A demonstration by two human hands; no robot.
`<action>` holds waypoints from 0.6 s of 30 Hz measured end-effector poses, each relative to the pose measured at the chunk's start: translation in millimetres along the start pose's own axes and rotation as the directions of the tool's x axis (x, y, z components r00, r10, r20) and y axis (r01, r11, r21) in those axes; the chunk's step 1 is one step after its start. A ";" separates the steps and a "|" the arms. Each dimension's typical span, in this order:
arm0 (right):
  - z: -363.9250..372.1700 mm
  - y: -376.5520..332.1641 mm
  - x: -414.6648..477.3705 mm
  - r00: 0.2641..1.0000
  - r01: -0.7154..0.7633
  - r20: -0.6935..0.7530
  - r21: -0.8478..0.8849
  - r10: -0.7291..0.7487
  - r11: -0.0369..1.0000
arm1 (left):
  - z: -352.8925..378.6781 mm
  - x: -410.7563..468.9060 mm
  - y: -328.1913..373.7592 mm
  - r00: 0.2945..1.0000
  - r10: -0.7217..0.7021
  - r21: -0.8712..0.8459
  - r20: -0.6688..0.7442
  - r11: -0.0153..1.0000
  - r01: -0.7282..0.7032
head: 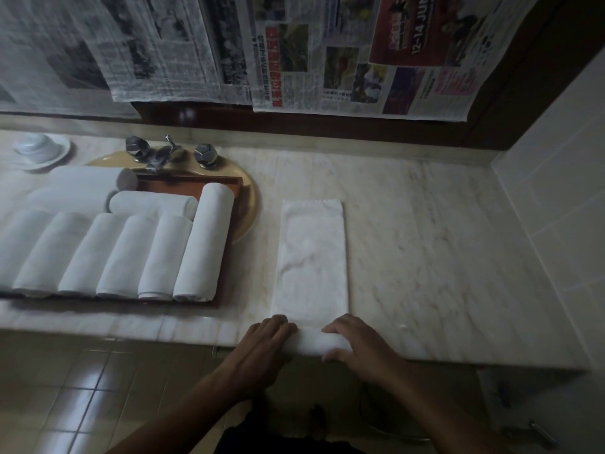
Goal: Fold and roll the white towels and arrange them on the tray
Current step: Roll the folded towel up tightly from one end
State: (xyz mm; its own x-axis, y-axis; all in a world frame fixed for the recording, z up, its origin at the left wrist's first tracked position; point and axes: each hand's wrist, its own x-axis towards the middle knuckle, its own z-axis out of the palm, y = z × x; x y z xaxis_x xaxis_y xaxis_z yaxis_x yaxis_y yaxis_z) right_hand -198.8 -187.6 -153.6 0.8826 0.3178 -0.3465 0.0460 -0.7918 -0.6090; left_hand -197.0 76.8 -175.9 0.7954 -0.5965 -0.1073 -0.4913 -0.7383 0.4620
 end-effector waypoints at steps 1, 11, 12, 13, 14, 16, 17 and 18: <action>1.5 0.5 0.6 1.000 0.001 -0.030 -0.014 -0.001 1.000 | -1.8 0.5 0.4 1.000 -0.025 -0.019 -0.007 1.000 0.025; 51.6 -15.0 -12.8 0.879 0.042 -0.405 -0.459 -0.251 0.888 | -21.2 25.5 -5.1 0.982 -0.185 0.034 0.032 0.982 0.184; 54.6 -14.2 -12.5 0.898 0.021 -0.378 -0.475 -0.226 0.880 | -21.4 26.7 -5.1 0.983 -0.184 0.050 0.018 0.982 0.183; 55.4 -12.2 -10.8 0.915 0.007 -0.351 -0.484 -0.201 0.875 | -21.3 27.8 -4.2 0.984 -0.177 0.071 -0.002 0.982 0.177; 54.7 -11.3 -8.8 0.925 -0.004 -0.333 -0.493 -0.184 0.870 | -20.1 28.4 -2.6 0.986 -0.166 0.092 -0.023 0.982 0.168; 54.1 -9.7 -2.5 0.940 -0.010 -0.303 -0.488 -0.158 0.873 | -18.2 29.1 5.2 0.990 -0.130 0.146 -0.054 0.980 0.136; 52.9 -7.2 2.4 0.944 0.000 -0.289 -0.478 -0.157 0.879 | -16.6 29.5 10.7 0.993 -0.103 0.171 -0.052 0.979 0.111; 51.5 -1.9 7.2 0.947 0.016 -0.275 -0.473 -0.165 0.881 | -13.4 30.0 15.1 0.996 -0.076 0.194 -0.046 0.977 0.083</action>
State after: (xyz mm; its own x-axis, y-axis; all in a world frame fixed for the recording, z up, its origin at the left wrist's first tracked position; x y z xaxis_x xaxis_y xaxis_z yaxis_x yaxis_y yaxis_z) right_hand -216.7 -156.9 -191.7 0.9570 0.2884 -0.0315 0.2762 -0.9390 -0.2052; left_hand -175.8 52.0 -160.3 0.8459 -0.5236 -0.1015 -0.4827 -0.8325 0.2719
